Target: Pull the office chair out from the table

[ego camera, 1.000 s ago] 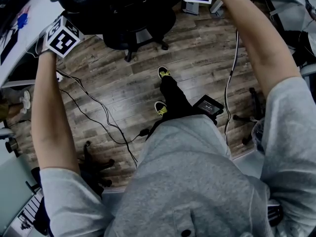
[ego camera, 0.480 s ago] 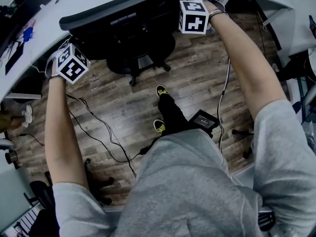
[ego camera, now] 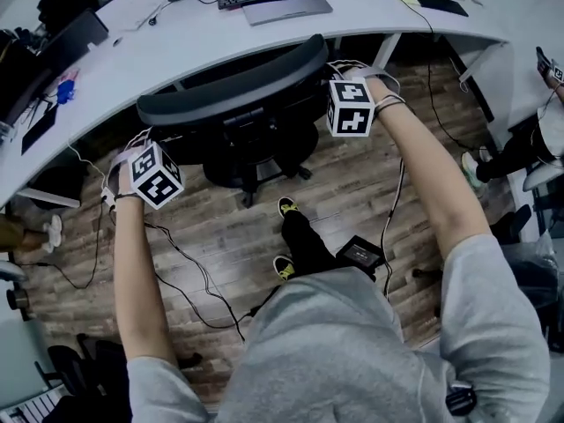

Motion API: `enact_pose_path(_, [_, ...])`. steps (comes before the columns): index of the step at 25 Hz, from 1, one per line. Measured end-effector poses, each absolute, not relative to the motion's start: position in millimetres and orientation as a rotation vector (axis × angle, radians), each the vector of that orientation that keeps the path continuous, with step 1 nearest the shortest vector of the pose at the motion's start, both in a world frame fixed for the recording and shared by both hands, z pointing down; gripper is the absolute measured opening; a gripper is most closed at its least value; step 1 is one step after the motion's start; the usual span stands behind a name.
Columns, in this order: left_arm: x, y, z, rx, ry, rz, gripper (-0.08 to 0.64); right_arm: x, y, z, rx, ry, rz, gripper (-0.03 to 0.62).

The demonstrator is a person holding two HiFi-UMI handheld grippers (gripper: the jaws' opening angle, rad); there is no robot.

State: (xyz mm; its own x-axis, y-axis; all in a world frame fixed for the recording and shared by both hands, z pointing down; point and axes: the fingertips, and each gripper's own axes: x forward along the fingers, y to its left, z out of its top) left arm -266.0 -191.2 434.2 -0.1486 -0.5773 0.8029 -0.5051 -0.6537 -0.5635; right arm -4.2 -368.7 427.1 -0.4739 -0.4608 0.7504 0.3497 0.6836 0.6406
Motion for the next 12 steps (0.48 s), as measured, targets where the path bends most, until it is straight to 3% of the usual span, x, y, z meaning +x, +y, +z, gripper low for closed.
enact_pose_path(12, [-214.6,-151.4,427.6,-2.002,1.288,-1.926,0.144,44.7,-328.0,424.7,0.093,-1.852,-0.957,0.158])
